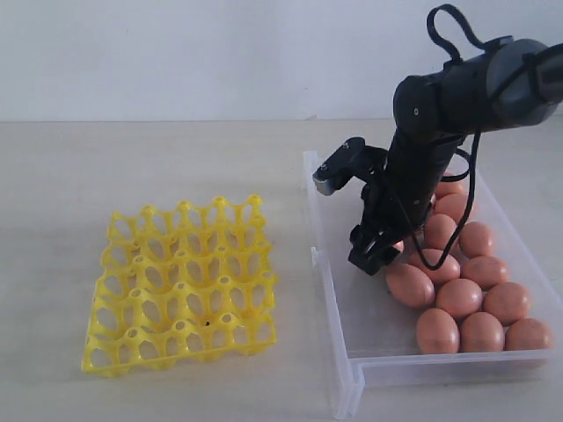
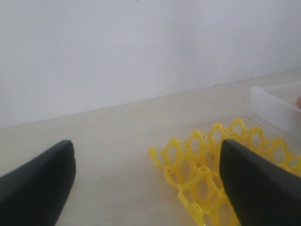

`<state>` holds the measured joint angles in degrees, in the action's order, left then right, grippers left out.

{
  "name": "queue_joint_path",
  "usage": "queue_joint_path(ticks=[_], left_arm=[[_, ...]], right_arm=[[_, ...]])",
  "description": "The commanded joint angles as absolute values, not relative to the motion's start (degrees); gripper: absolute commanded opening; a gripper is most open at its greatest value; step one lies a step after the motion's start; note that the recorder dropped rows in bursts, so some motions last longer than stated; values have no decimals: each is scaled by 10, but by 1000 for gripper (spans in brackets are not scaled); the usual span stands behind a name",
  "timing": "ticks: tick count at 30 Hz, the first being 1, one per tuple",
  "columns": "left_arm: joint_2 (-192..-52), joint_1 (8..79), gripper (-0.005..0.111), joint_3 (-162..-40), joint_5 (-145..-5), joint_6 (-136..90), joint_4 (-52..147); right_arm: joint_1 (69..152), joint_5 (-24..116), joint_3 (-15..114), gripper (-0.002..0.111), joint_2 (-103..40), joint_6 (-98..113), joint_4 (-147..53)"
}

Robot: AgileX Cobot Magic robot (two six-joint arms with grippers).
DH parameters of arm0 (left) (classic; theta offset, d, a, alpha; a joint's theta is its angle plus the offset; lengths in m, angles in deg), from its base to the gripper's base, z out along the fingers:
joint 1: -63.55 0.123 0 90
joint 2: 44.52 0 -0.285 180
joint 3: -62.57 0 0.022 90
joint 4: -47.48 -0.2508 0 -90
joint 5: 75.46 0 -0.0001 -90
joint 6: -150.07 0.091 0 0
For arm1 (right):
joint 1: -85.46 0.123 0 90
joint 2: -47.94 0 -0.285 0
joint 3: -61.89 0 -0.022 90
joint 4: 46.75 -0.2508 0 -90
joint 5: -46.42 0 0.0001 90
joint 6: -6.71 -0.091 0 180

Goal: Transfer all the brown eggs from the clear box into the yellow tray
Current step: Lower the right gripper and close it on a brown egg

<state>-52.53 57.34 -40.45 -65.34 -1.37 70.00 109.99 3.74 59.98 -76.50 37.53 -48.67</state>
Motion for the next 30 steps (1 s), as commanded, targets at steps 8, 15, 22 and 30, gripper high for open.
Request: queue_joint_path(ticks=[8,15,22,30], left_arm=[[-523,570,78,-402,-654,-18,704],[-523,570,78,-402,-654,-18,704],[-523,570,78,-402,-654,-18,704],[-523,570,78,-402,-654,-18,704]], right_arm=[[1100,46,613,51,-771,353,-476],[1100,123,613,0,-771,310,-480],[1100,230,597,0,-766,260,-555],[1100,653,376,0,-711,278,-667]])
